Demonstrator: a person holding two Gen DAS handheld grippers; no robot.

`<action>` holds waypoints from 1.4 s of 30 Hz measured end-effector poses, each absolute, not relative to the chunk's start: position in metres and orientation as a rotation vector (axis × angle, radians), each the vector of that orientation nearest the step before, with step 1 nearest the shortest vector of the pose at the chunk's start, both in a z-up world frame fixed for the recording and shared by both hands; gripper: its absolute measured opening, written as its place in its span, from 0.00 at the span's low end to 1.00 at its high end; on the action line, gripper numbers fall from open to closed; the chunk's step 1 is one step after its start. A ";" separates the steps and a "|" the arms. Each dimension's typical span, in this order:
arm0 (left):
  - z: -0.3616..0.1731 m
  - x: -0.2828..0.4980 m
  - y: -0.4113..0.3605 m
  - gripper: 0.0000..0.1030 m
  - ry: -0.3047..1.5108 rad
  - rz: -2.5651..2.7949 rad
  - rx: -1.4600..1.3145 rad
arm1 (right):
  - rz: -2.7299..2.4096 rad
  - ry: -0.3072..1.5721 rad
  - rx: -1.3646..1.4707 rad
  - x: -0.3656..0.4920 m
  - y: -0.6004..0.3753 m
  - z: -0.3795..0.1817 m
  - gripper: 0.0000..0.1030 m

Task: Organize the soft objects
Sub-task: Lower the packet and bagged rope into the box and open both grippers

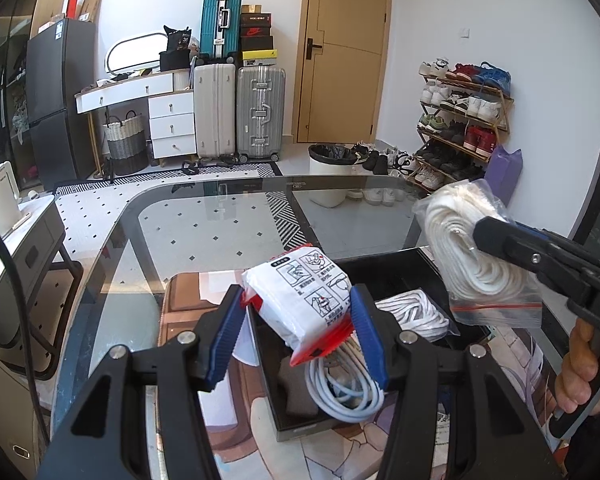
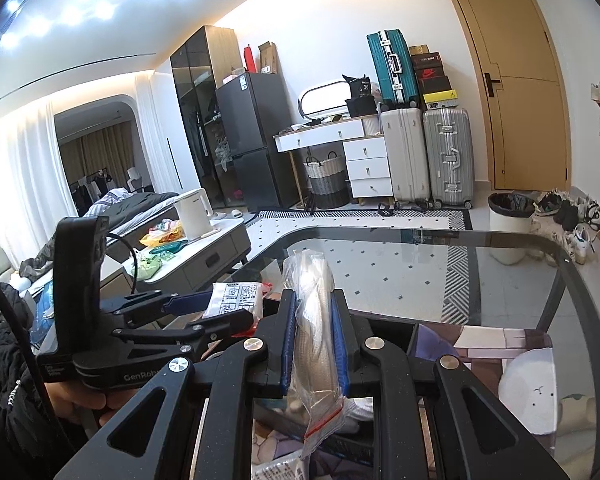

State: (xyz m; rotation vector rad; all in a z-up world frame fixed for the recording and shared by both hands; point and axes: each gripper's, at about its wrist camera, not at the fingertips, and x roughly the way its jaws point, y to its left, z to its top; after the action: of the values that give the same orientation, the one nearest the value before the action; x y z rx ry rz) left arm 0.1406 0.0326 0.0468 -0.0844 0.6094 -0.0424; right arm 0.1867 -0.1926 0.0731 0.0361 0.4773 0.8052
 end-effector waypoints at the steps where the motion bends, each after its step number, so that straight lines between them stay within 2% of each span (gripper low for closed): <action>1: 0.046 0.142 0.033 0.52 0.612 -0.045 -0.085 | 0.800 0.477 0.037 0.188 -0.191 0.072 0.16; 32: 0.026 0.157 0.014 0.54 0.646 -0.092 -0.043 | 0.704 0.597 -0.119 0.215 -0.139 0.009 0.17; 36: 0.027 0.156 0.014 0.55 0.654 -0.093 -0.040 | 0.717 0.614 -0.108 0.221 -0.141 0.005 0.27; 40: 0.028 0.154 0.018 0.56 0.660 -0.096 -0.052 | 0.712 0.592 -0.098 0.220 -0.155 0.005 0.47; 42: 0.029 0.152 0.019 0.57 0.661 -0.098 -0.060 | 0.703 0.572 -0.105 0.217 -0.161 0.007 0.51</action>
State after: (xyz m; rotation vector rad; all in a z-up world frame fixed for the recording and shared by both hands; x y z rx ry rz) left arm 0.1522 0.0189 0.0287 -0.0602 0.6607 -0.0981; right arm 0.2169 -0.1613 0.0070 -0.1052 0.5724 0.7031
